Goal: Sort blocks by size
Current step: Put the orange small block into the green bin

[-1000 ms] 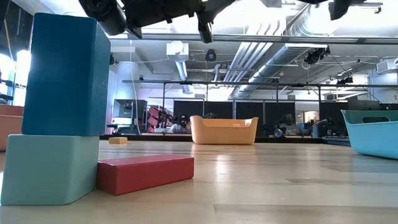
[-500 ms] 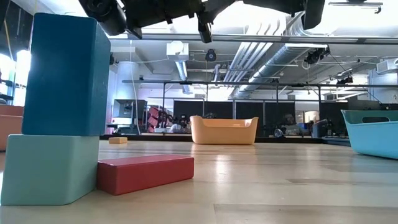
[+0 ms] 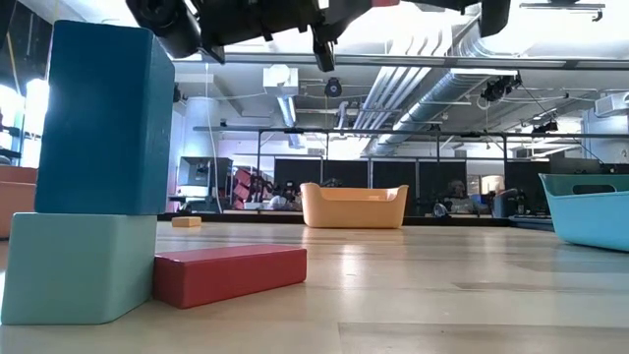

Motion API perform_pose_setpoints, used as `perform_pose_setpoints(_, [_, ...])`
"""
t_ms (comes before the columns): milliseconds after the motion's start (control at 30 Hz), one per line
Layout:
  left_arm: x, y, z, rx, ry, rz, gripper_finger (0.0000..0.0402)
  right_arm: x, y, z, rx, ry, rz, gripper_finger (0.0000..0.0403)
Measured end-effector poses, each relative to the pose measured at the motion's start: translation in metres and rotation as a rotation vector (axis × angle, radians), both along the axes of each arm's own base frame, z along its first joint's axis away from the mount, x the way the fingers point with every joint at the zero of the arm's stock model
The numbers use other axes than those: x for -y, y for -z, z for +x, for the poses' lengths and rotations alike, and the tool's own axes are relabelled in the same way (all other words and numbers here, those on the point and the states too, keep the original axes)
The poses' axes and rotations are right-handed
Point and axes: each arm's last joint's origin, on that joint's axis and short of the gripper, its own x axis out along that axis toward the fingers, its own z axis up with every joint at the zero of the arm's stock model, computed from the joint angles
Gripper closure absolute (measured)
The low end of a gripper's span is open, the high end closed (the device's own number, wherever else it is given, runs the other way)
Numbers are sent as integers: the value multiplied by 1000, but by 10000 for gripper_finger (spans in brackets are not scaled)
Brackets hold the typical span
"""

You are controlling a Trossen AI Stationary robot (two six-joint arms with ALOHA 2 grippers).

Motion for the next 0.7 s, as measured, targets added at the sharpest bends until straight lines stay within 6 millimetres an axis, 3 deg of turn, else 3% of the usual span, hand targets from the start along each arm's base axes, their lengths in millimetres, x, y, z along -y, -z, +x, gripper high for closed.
perform_pose_setpoints(133, [-3,-1,-1,5,67,9,226,-18,-4,-22,7,35,48,277])
perform_pose_setpoints(400, [-5,1,0,-14,95,28,216,-55,-33,-90,79,-288,276,277])
perform_pose_setpoints(533, [-5,3,0,-25,93,46,216,-55,-31,-117,38,-317,448,277])
perform_pose_setpoints(700, [-5,5,0,-40,81,66,216,-33,-8,-130,-14,-127,780,277])
